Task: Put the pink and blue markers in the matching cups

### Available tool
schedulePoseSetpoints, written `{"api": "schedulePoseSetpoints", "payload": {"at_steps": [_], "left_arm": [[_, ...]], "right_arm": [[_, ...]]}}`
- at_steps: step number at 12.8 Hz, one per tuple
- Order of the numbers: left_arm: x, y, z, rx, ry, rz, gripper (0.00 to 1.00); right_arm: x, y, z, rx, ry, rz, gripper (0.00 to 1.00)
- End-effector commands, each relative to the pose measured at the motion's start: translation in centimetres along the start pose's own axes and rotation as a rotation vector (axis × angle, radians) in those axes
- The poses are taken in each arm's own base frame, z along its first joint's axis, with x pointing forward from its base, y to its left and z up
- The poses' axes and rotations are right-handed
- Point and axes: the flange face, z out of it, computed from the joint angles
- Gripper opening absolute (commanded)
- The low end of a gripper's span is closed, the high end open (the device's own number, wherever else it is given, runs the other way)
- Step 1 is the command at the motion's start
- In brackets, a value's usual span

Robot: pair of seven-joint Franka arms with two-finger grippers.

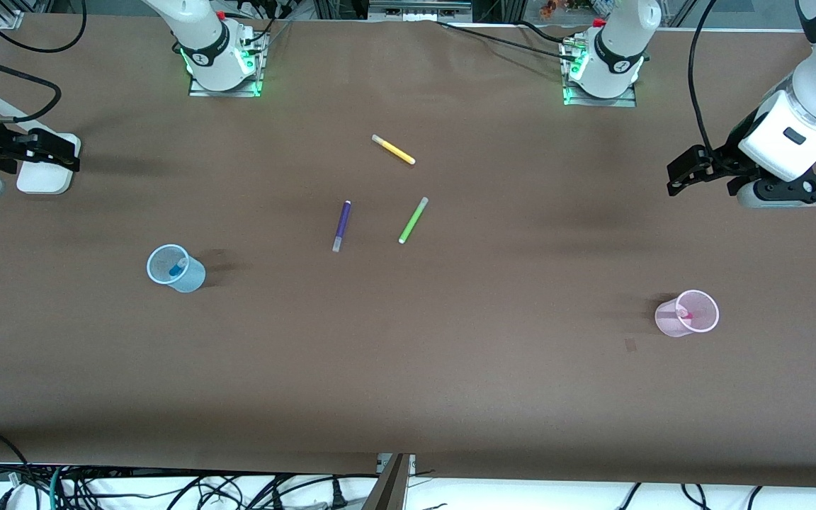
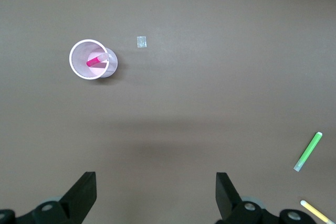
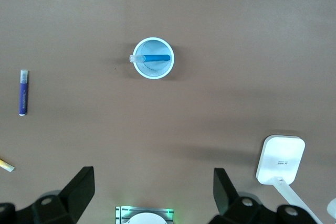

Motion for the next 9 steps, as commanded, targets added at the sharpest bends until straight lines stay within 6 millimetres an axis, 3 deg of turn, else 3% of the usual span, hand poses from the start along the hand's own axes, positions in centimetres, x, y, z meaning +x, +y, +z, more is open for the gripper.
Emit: {"api": "schedulePoseSetpoints", "payload": {"at_steps": [1, 9], "left_arm": [[0.3, -0.2, -0.4, 0.026, -0.002, 0.022, 1.0], [0.7, -1.5, -1.7, 0.042, 0.027, 0.061, 1.0]], "right_arm": [[0.0, 0.2, -0.5, 0.021, -0.002, 0.012, 1.0], [0.1, 0.2, -0.5, 0.022, -0.002, 0.01, 1.0]]}}
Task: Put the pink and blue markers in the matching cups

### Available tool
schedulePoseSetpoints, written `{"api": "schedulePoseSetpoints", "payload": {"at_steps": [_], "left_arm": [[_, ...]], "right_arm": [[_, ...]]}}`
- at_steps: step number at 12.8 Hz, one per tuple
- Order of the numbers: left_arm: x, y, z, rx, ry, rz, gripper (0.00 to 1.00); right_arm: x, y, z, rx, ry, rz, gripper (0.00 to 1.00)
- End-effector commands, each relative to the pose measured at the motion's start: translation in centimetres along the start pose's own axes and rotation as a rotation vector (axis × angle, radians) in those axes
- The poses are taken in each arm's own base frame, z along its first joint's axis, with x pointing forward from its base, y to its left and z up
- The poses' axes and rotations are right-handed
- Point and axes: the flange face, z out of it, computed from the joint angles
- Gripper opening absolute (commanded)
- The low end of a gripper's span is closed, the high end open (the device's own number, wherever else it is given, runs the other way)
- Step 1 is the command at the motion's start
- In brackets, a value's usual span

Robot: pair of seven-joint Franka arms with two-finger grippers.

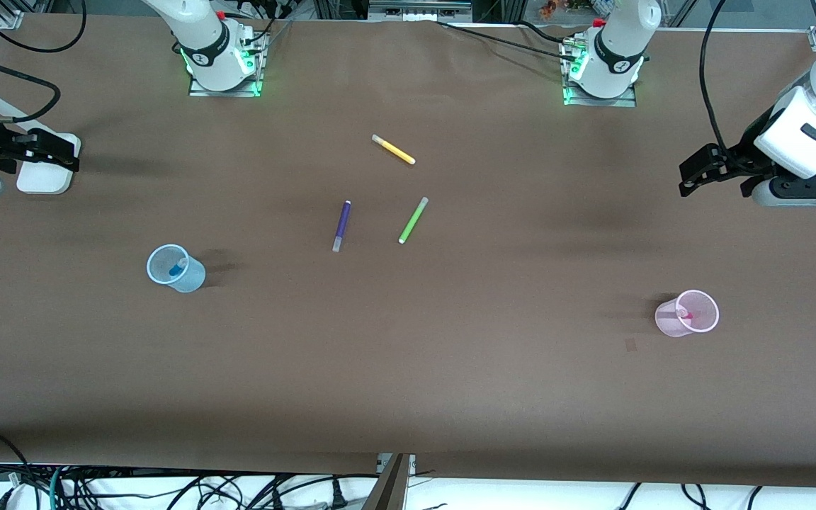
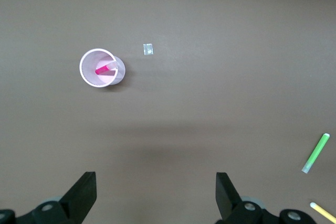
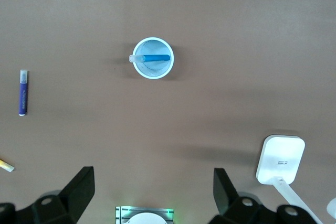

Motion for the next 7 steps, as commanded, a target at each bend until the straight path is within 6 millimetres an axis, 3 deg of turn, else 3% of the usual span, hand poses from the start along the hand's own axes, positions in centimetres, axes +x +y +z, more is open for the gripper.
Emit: {"api": "schedulePoseSetpoints", "payload": {"at_steps": [1, 7], "left_arm": [[0.43, -0.2, -0.59, 0.024, 0.002, 0.029, 1.0], [0.94, -0.42, -0.56, 0.021, -0.003, 0.018, 1.0]], "right_arm": [[0.05, 0.17, -0.54, 0.022, -0.001, 0.009, 1.0], [0.07, 0.17, -0.48, 0.022, -0.001, 0.009, 1.0]]}}
